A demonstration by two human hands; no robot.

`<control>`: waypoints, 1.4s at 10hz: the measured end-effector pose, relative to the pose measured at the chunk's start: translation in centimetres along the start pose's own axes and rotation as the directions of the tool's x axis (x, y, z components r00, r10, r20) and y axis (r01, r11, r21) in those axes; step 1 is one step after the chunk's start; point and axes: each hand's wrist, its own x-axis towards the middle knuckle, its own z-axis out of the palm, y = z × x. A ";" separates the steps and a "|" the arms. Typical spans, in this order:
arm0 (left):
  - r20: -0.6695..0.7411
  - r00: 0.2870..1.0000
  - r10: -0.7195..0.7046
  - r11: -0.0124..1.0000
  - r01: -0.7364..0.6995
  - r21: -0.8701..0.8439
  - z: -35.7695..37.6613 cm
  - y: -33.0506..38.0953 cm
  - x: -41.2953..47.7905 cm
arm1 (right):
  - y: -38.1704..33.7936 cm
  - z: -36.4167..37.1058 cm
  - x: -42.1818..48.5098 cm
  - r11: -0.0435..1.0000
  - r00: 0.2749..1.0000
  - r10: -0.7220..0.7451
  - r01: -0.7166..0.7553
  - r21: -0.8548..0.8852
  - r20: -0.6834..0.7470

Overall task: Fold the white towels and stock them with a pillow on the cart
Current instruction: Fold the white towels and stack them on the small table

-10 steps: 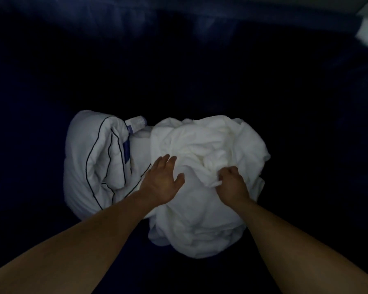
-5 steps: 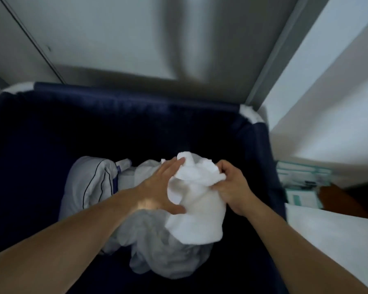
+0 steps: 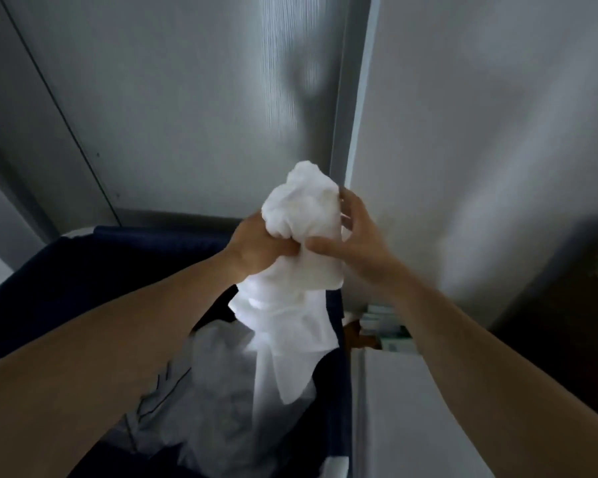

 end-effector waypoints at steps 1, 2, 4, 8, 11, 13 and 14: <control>-0.140 0.986 -0.092 0.987 0.072 -0.141 -0.9 3.6 -0.1 | -0.2 -0.1 -2.7 0.996 0.992 -0.025 0.035 -0.086 0.121; -0.180 0.971 -0.160 0.964 0.114 -0.240 -1.2 6.7 -0.4 | 0.1 1.2 -4.2 0.989 0.996 0.039 -0.027 -0.142 0.079; -0.196 0.952 -0.235 0.945 0.177 -0.274 -0.4 10.8 0.1 | -2.6 2.2 -2.8 0.995 0.990 -0.024 0.037 0.089 -0.136; 0.207 0.951 0.230 0.782 -0.054 -0.620 -5.5 18.7 1.1 | -13.3 -3.4 -1.1 0.998 0.885 -0.046 0.020 -0.061 -0.464; 0.388 0.787 0.480 0.662 -0.035 -0.749 -1.4 25.9 0.5 | -18.5 -10.5 -5.0 0.959 0.739 -0.189 -0.003 -0.284 -0.646; 0.380 0.746 0.547 0.610 -0.043 -0.792 1.9 31.0 -1.8 | -21.2 -16.0 -7.6 0.937 0.677 -0.261 0.006 -0.350 -0.688; 0.378 0.729 0.570 0.586 -0.038 -0.810 4.0 33.2 -2.6 | -21.8 -19.2 -8.8 0.923 0.659 -0.290 0.000 -0.386 -0.694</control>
